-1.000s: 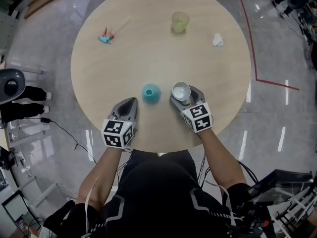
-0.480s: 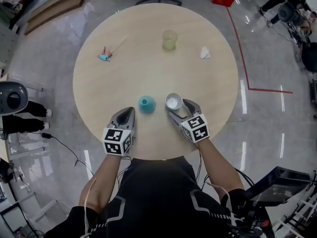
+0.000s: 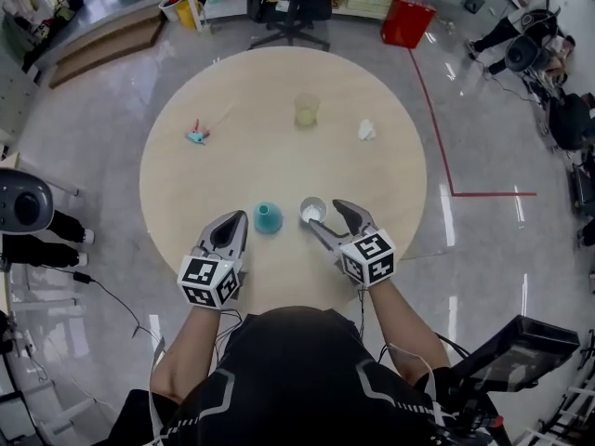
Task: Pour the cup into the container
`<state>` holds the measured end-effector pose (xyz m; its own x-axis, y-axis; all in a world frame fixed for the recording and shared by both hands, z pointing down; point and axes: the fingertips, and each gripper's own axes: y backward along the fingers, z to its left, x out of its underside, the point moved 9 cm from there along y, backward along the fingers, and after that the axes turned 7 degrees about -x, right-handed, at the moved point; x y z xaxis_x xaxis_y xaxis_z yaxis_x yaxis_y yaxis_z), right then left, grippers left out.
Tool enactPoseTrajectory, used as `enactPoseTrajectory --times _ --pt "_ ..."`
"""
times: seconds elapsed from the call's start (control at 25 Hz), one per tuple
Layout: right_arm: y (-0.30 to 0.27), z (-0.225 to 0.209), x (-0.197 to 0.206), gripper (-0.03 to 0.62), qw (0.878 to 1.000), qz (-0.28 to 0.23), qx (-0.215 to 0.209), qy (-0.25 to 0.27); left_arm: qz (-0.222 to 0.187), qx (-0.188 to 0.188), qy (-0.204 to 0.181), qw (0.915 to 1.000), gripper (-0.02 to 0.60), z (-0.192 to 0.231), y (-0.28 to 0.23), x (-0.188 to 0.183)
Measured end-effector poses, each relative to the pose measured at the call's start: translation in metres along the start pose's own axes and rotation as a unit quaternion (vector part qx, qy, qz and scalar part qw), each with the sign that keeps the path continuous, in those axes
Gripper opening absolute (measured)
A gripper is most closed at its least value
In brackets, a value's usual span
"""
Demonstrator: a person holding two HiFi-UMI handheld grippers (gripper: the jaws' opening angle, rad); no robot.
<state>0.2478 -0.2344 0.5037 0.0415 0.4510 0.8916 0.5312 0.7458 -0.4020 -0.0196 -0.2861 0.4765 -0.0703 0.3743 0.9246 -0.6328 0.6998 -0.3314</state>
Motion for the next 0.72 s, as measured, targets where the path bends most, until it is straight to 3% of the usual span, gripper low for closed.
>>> enactPoseTrajectory --times 0.12,0.28,0.48,0.72 --pt "0.012 0.002 -0.023 0.162 0.999 -0.045 0.01 0.015 -0.015 -0.001 -0.006 0.9999 0.0 -0.004 0.003 -0.008" --pt "0.023 0.006 -0.039 0.038 0.997 -0.072 0.012 0.014 -0.017 0.018 -0.008 0.9997 0.0 -0.013 0.007 -0.008" --pt "0.039 0.008 -0.049 0.011 0.996 -0.089 -0.003 0.007 -0.019 0.036 -0.043 0.9982 0.0 -0.033 0.013 -0.016" --pt "0.063 0.008 -0.049 0.011 0.996 -0.082 -0.017 0.009 -0.007 0.02 -0.021 0.9995 0.0 -0.053 0.028 -0.017"
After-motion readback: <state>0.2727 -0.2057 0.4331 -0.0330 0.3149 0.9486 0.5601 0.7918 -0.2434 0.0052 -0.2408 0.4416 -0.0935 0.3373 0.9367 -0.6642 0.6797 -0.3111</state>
